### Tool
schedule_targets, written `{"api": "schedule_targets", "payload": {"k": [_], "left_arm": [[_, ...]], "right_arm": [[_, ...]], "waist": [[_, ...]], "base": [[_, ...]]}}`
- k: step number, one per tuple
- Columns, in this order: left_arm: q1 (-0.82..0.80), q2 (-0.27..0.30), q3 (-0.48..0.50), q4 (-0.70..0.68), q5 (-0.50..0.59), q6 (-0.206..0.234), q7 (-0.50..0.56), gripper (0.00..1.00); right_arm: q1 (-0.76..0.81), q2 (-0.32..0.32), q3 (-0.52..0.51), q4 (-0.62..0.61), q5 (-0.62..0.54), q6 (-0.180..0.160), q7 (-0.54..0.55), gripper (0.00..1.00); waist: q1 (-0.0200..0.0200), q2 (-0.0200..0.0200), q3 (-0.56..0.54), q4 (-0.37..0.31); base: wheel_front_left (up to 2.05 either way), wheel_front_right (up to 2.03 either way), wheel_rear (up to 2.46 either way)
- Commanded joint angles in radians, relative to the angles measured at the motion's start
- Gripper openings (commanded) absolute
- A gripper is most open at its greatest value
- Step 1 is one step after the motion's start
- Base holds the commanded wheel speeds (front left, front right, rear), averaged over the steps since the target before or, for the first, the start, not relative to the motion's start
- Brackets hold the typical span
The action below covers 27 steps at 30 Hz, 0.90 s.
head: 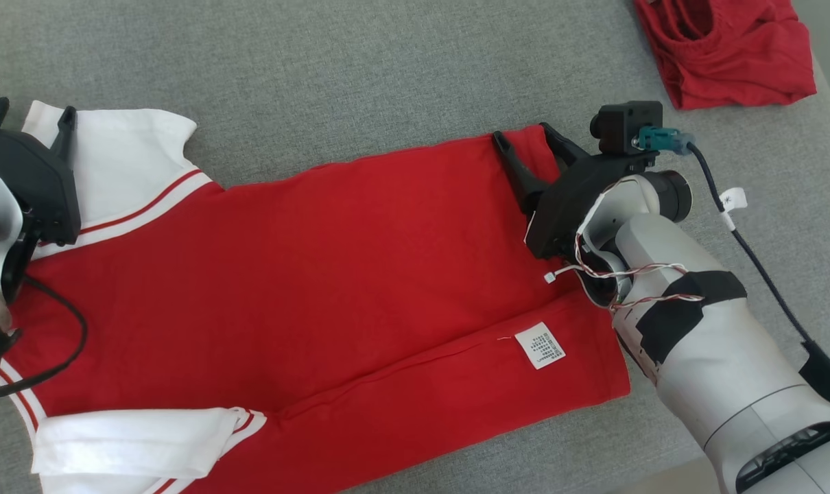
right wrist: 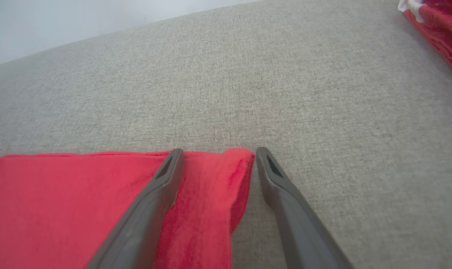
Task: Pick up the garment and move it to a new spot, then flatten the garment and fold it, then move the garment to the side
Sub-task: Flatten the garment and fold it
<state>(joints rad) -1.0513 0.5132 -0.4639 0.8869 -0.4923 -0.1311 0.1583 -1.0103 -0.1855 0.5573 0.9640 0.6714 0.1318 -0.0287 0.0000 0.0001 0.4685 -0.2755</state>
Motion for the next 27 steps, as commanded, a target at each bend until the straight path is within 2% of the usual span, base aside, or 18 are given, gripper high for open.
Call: {"api": "schedule_targets", "payload": {"k": [1,2,3,4,5,16,27], "left_arm": [[0.0,-0.008,-0.019,0.019,-0.007,0.001,0.003,1.0],[0.0,-0.008,-0.019,0.019,-0.007,0.001,0.003,1.0],[0.001,-0.013,-0.027,0.025,-0.017,0.001,0.01,0.87],[0.001,-0.015,-0.034,0.029,-0.023,0.001,0.011,0.19],[0.0,-0.015,-0.041,0.032,-0.027,0.001,0.005,0.0],[-0.034,-0.003,-0.087,0.041,-0.064,0.002,-0.079,0.0],[-0.007,-0.039,-0.115,-0.012,-0.092,0.002,-0.258,0.0]], "right_arm": [[-0.004,0.004,0.019,0.019,0.009,-0.003,0.02,0.58],[-0.004,0.004,0.019,0.019,0.009,-0.003,0.02,0.58],[-0.009,0.002,0.025,0.024,0.012,-0.003,0.017,0.36],[-0.014,0.0,0.03,0.028,0.013,-0.003,0.008,0.0],[-0.018,0.0,0.035,0.031,0.016,-0.003,0.004,0.0],[-0.066,-0.033,0.081,0.041,0.041,-0.003,-0.081,0.0],[-0.024,-0.064,0.123,0.052,0.058,-0.003,-0.201,0.0]], "waist": [[0.0,-0.0001,0.005,0.0],[0.0,-0.0001,0.005,0.0],[0.0,-0.0001,0.007,0.001],[0.0,-0.0001,0.008,0.002],[0.0,-0.0001,0.008,0.004],[0.0,-0.0001,-0.024,0.033],[0.0,-0.0001,-0.104,0.085]], "base": [[0.0,0.0,0.0],[0.0,0.0,0.0],[0.0,0.0,0.0],[0.0,0.0,0.0],[0.0,0.0,0.0],[0.0,0.0,0.0],[0.0,0.0,0.0]]}}
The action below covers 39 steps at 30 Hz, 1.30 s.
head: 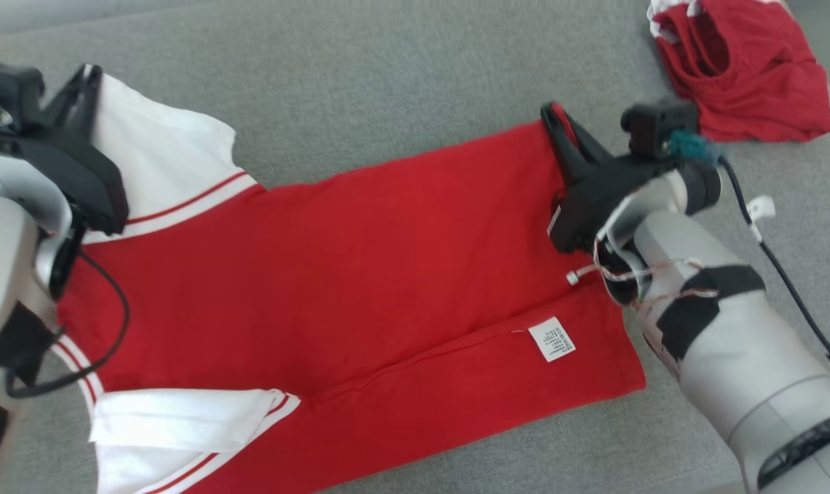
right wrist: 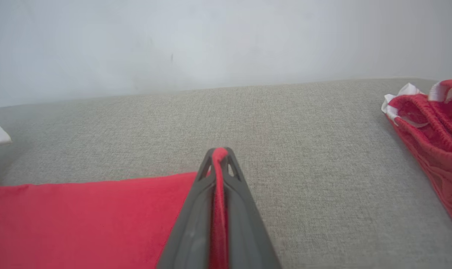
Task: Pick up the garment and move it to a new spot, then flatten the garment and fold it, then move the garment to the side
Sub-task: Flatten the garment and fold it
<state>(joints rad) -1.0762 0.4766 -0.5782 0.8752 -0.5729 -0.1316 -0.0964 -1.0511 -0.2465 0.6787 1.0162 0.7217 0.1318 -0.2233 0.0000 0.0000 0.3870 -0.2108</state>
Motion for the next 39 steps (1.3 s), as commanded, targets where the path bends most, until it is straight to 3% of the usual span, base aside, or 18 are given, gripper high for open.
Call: {"api": "schedule_targets", "payload": {"k": [1,8,13,26,31,39], "left_arm": [[0.032,-0.005,-0.003,-0.01,-0.019,0.002,-0.017,0.0],[0.16,-0.011,0.024,-0.125,-0.081,0.004,-0.11,0.0],[0.282,-0.013,0.049,-0.278,-0.121,0.03,-0.134,0.0],[0.641,-0.007,0.059,-0.631,-0.178,0.164,-0.15,0.0],[0.75,-0.02,0.07,-0.694,-0.205,0.201,-0.157,0.0],[0.844,-0.063,0.065,-0.694,-0.208,0.2,-0.166,0.0]], "right_arm": [[0.03,-0.011,0.007,-0.004,0.009,-0.003,-0.011,0.0],[0.13,-0.072,0.023,-0.048,0.022,-0.003,-0.039,0.0],[0.186,-0.118,-0.01,-0.101,0.005,-0.003,-0.042,0.0],[0.399,-0.192,-0.149,-0.281,-0.058,-0.003,-0.042,0.0],[0.494,-0.218,-0.198,-0.33,-0.057,-0.003,-0.042,0.0],[0.591,-0.24,-0.262,-0.37,-0.035,-0.003,-0.042,0.0]], "waist": [[0.0,0.0,-0.031,0.027],[0.0,0.0,-0.084,0.074],[0.0,0.0,-0.115,0.117],[0.0,0.0,-0.175,0.179],[0.0,0.0,-0.198,0.195],[0.0,0.0,-0.208,0.208]], "base": [[0.0,0.0,0.0],[0.0,0.0,0.0],[0.0,0.0,0.0],[0.0,0.0,0.0],[0.0,0.0,0.0],[0.0,0.0,0.0]]}}
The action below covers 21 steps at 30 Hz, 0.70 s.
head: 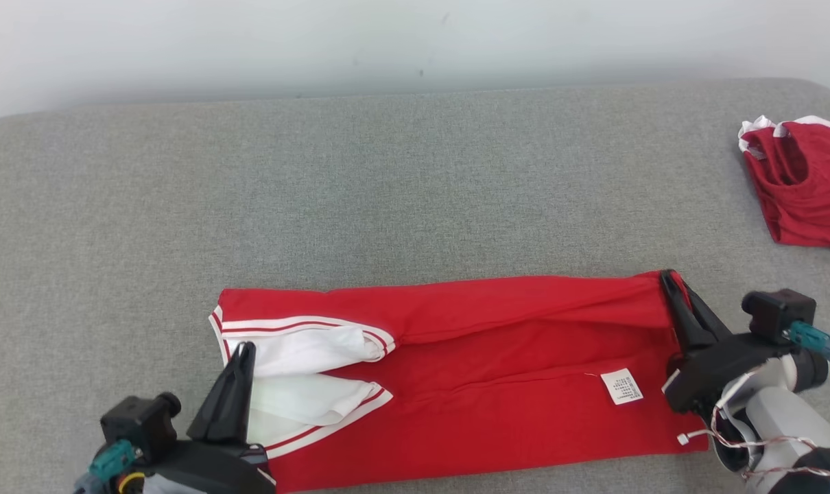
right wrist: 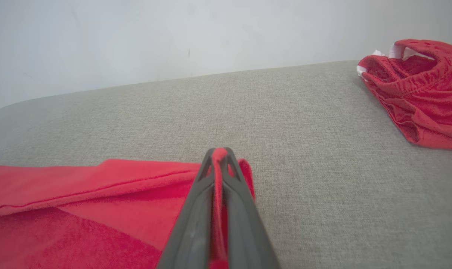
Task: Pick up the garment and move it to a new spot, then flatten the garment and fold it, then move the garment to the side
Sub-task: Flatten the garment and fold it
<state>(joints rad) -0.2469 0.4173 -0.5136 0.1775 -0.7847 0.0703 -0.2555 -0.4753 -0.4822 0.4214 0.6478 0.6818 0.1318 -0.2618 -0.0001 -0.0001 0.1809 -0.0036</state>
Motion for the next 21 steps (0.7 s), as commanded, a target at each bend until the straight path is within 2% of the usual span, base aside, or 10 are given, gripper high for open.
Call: {"api": "schedule_targets", "payload": {"k": [1,9,10,11,12,21], "left_arm": [[0.022,-0.012,0.004,0.007,0.003,-0.001,-0.008,0.0],[0.103,-0.06,0.047,0.054,0.035,-0.016,-0.011,0.0],[0.11,-0.067,0.055,0.061,0.036,-0.012,-0.011,0.0],[0.114,-0.068,0.056,0.063,0.056,-0.01,-0.01,0.2],[0.117,-0.072,0.061,0.061,0.071,-0.004,-0.01,1.0],[0.164,-0.135,0.192,0.016,0.198,-0.006,-0.01,1.0]], "right_arm": [[0.024,-0.005,-0.012,-0.006,0.003,-0.003,-0.004,0.0],[0.106,0.003,-0.05,-0.036,0.008,-0.003,-0.003,0.0],[0.115,0.004,-0.053,-0.041,0.007,-0.003,-0.002,0.18],[0.123,0.007,-0.052,-0.045,0.007,-0.003,-0.002,0.32],[0.131,0.009,-0.047,-0.049,0.014,-0.003,-0.002,1.0],[0.173,-0.006,-0.072,-0.118,0.017,-0.003,-0.002,1.0]], "waist": [[0.0001,0.0001,-0.003,0.001],[0.0001,0.0001,-0.029,-0.004],[0.0001,0.0001,-0.033,-0.004],[0.0001,0.0001,-0.038,-0.004],[0.0001,0.0001,-0.04,-0.004],[0.0001,0.0001,-0.073,-0.004]], "base": [[0.0,0.0,0.0],[0.0,0.0,0.0],[0.0,0.0,0.0],[0.0,0.0,0.0],[0.0,0.0,0.0],[0.0,0.0,0.0]]}}
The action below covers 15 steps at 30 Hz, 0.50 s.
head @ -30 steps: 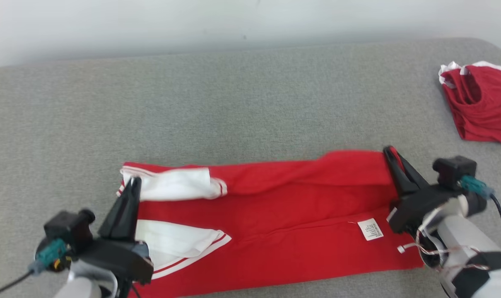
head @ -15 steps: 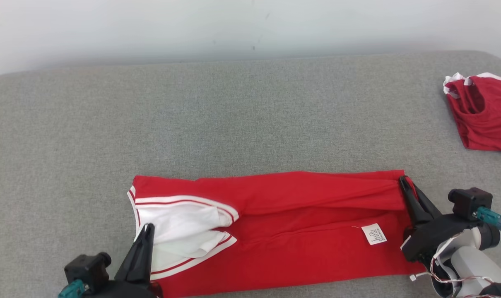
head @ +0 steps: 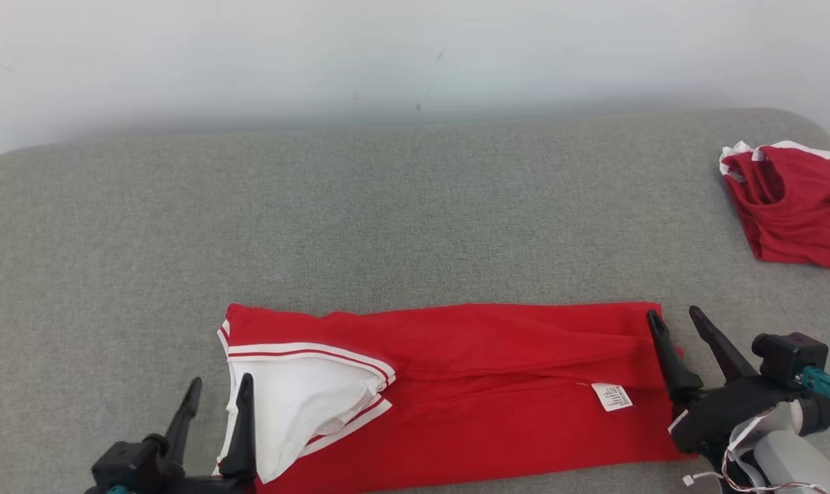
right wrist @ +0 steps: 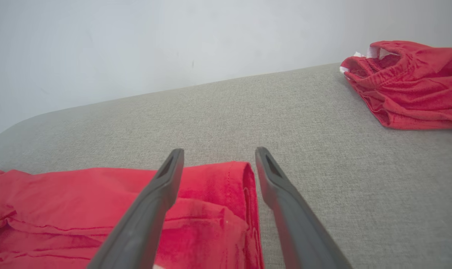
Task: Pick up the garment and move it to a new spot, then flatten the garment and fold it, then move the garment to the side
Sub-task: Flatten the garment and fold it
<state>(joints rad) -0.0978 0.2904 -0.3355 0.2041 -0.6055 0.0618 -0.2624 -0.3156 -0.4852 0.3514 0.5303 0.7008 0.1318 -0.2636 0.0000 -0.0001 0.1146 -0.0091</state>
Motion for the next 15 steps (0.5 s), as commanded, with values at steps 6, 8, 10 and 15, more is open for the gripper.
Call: {"api": "schedule_targets", "payload": {"k": [6,8,10,15], "left_arm": [[0.058,-0.04,0.125,-0.069,0.137,0.007,-0.003,1.0],[0.076,-0.05,0.165,-0.088,0.188,0.003,-0.003,1.0],[0.093,-0.068,0.208,-0.105,0.232,0.004,-0.003,1.0],[0.132,-0.115,0.287,-0.111,0.303,-0.019,-0.003,1.0]], "right_arm": [[0.019,-0.003,-0.01,0.061,-0.003,-0.003,0.006,1.0],[0.014,0.005,-0.013,0.09,0.002,-0.003,0.011,1.0],[0.008,0.013,-0.014,0.122,0.004,-0.003,0.019,1.0],[-0.018,0.044,-0.009,0.201,0.012,-0.003,0.033,1.0]], "waist": [[0.0,0.0001,-0.022,0.013],[0.0,0.0001,-0.026,0.018],[0.0,0.0001,-0.029,0.022],[0.0,0.0001,-0.03,0.032]], "base": [[0.0,0.0,0.0],[0.0,0.0,0.0],[0.0,0.0,0.0],[0.0,0.0,0.0]]}}
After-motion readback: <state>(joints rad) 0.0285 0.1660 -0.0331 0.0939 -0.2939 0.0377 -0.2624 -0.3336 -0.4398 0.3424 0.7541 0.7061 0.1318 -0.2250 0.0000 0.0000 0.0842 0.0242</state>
